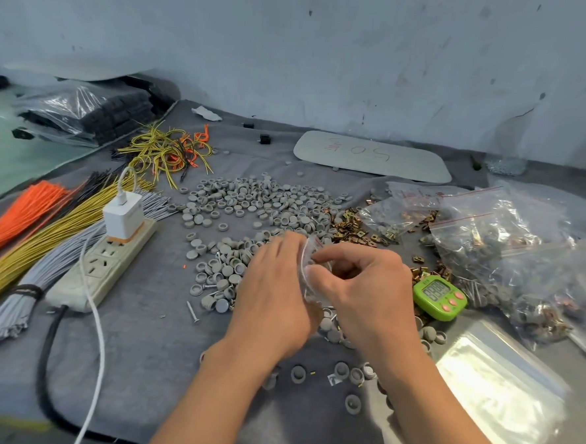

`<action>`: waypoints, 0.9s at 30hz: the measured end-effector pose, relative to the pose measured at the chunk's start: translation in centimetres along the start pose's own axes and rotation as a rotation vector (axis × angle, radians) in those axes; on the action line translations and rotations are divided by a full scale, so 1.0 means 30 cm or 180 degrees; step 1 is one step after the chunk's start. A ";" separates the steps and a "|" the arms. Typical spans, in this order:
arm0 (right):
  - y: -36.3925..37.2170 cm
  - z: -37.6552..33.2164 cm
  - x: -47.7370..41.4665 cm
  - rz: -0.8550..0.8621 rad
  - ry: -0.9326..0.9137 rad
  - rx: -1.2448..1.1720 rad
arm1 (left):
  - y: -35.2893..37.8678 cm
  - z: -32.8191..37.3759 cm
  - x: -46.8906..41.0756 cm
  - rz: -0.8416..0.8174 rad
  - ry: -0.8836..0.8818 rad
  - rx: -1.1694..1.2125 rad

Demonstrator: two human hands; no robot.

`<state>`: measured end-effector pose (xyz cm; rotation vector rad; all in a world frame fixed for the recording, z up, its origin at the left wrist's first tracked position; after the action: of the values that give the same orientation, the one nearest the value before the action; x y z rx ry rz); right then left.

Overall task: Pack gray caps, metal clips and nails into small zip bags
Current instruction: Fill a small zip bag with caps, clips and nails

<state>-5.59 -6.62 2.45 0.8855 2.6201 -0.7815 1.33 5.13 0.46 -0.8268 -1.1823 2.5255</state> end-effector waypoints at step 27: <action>0.127 0.132 0.047 -0.1802 0.0261 0.2277 | -0.113 -0.122 0.026 0.0382 -0.0913 0.0943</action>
<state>-4.01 -5.64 -2.92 0.2801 2.6983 -1.9350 2.73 9.98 0.85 -0.4887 -0.8162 2.8966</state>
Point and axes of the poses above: each hand's wrist, its own x-axis away from the middle knuckle, its own y-axis out of the palm, z = x × y, the point moved 9 cm from there along -x, towards the middle knuckle, and after that the axes turned 4 degrees about -y, right-handed, at the moved point
